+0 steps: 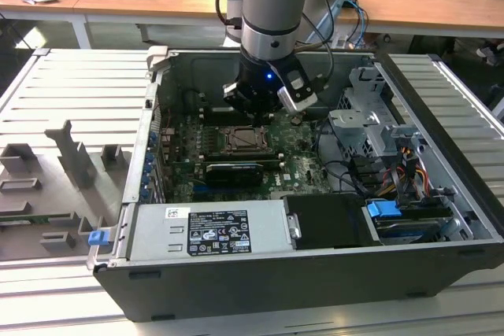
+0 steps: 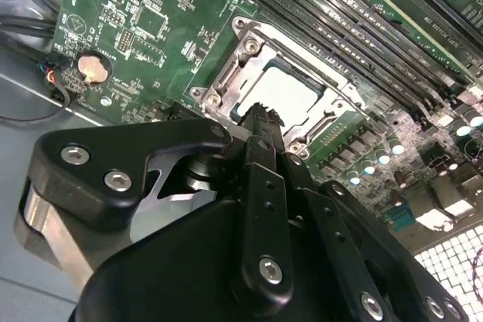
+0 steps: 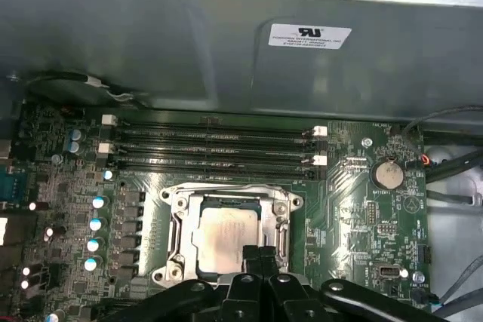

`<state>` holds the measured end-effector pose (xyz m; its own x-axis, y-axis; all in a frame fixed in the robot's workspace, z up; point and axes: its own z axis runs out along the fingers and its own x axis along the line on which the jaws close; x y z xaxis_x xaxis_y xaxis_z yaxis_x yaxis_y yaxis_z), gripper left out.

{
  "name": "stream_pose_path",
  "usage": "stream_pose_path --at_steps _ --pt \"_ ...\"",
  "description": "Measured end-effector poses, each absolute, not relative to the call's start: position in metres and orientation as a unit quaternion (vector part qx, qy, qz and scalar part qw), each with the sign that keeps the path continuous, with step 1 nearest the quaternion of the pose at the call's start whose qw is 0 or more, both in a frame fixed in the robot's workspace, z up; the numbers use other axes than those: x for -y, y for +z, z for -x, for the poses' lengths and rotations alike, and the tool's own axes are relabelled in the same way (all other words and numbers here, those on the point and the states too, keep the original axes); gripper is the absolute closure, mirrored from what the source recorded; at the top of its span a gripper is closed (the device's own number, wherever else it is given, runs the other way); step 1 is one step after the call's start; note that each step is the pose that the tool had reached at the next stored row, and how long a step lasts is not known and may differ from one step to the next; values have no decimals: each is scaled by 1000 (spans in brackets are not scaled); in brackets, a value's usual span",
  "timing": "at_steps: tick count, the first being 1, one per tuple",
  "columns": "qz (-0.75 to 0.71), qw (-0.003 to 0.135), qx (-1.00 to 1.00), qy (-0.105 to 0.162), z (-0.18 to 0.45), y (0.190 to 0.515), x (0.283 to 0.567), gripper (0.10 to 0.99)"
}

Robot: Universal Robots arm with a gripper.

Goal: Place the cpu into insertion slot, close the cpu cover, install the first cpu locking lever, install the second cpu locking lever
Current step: 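Install the second cpu locking lever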

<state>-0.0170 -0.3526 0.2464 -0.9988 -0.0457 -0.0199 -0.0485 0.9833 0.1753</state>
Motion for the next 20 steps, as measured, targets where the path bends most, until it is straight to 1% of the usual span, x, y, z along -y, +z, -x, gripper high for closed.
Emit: stream_pose_path --at_steps 3,6,14,20 --pt "24 8 -996 89 17 246 354 980" --pt "24 8 -995 96 17 245 358 980" --pt "24 8 -995 97 18 241 383 980" --pt "24 8 -995 97 45 237 389 980"
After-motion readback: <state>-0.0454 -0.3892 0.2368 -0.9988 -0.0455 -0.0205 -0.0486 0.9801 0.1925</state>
